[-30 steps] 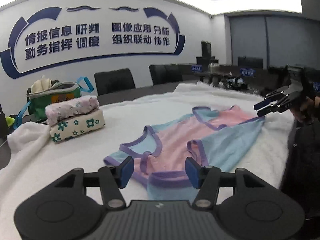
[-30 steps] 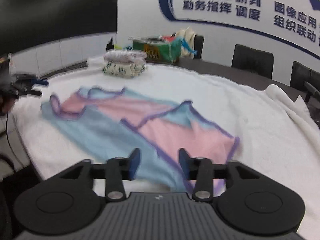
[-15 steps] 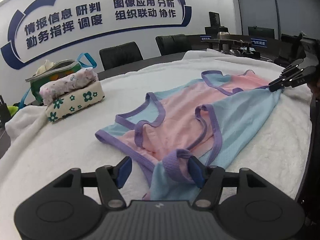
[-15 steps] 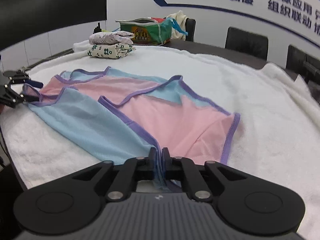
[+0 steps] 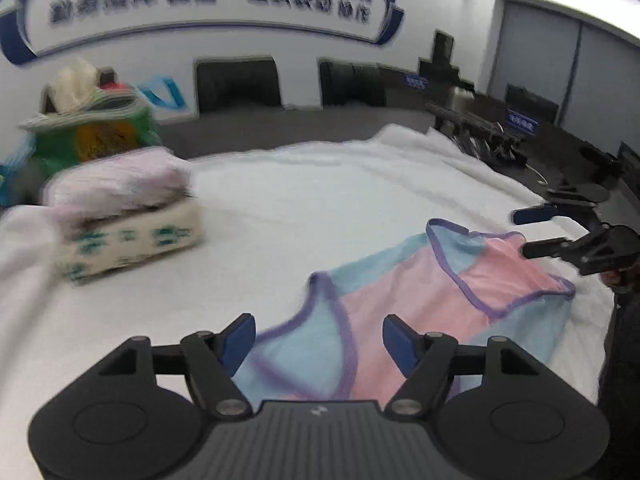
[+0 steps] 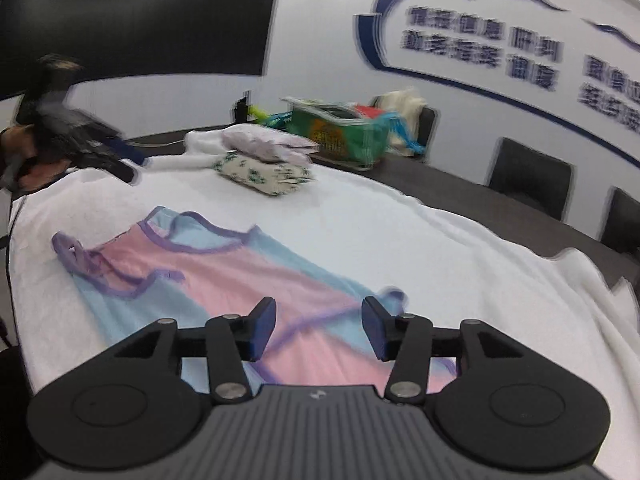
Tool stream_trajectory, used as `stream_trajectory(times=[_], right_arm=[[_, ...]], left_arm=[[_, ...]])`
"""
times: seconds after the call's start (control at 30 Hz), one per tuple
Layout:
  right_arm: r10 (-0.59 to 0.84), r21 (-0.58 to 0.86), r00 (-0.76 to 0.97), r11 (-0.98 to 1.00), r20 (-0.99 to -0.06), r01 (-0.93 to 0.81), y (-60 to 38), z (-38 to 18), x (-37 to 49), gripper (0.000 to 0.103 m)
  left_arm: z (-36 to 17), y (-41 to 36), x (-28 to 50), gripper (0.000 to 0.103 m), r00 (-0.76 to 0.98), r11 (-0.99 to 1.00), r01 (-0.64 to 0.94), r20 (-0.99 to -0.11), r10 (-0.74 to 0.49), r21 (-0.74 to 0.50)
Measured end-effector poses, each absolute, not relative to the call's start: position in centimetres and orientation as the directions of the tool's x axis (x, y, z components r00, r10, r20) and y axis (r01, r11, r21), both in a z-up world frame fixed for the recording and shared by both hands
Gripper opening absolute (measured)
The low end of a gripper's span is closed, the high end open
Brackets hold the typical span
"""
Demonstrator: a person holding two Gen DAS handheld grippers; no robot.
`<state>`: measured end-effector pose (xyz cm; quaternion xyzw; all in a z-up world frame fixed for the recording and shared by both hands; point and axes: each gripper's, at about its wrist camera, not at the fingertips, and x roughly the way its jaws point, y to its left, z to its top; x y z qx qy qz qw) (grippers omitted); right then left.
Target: Fold clothes
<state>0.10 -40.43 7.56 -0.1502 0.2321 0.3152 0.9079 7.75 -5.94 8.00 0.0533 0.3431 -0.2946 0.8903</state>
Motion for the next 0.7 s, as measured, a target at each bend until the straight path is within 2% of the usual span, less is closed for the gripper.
stream_trajectory(times=[0.07,0.2,0.3,0.33,0.37,0.4,0.43,0.57,0.63,0.7], right_arm=[[0.515,-0.098,0.645,0.734,-0.565,-0.672,-38.9,7.0,4.0,0.048],[0.439,-0.076,0.603,0.764,-0.666,-0.641,-38.3,4.6,11.2,0.048],[0.411,-0.044,0.601,0.801,-0.685,-0.598,-39.6,3.3,14.7,0.048],[0.410,-0.026,0.593,0.808,-0.693,-0.589,-40.2,3.0,15.4,0.047],[0.411,-0.007,0.581,0.812,-0.703,-0.584,-40.7,2.7,16.0,0.039],[0.413,0.013,0.568,0.816,-0.712,-0.577,-41.3,2.3,16.5,0.027],[0.424,0.025,0.546,0.805,-0.723,-0.593,-41.6,2.0,16.7,0.005],[0.438,-0.101,0.621,0.760,-0.650,-0.642,-41.4,3.3,12.8,0.004],[0.444,-0.174,0.693,0.758,-0.568,-0.628,-42.0,5.1,8.7,0.003],[0.434,-0.238,0.723,0.744,-0.537,-0.624,-42.3,5.9,4.6,0.003]], left_arm=[[6.6,-8.1,10.7,0.068,0.566,0.808,0.580,-0.664,-0.489,-0.101],[4.4,-10.7,14.8,0.065,0.578,0.830,0.553,-0.685,-0.444,-0.071],[3.3,-11.6,16.6,0.045,0.552,0.830,0.550,-0.705,-0.446,-0.094],[3.0,-11.8,16.9,0.024,0.527,0.819,0.565,-0.717,-0.455,-0.104],[2.6,-11.9,17.0,0.007,0.511,0.810,0.576,-0.725,-0.462,-0.110],[2.4,-11.9,17.0,0.007,0.503,0.804,0.584,-0.727,-0.468,-0.113],[2.6,-11.8,16.7,0.006,0.515,0.805,0.584,-0.716,-0.471,-0.109],[5.2,-10.0,12.4,0.005,0.586,0.800,0.588,-0.617,-0.525,-0.122],[6.6,-9.4,7.5,0.005,0.633,0.781,0.622,-0.550,-0.545,-0.058],[6.2,-9.3,2.8,0.006,0.650,0.759,0.651,-0.524,-0.550,0.010]])
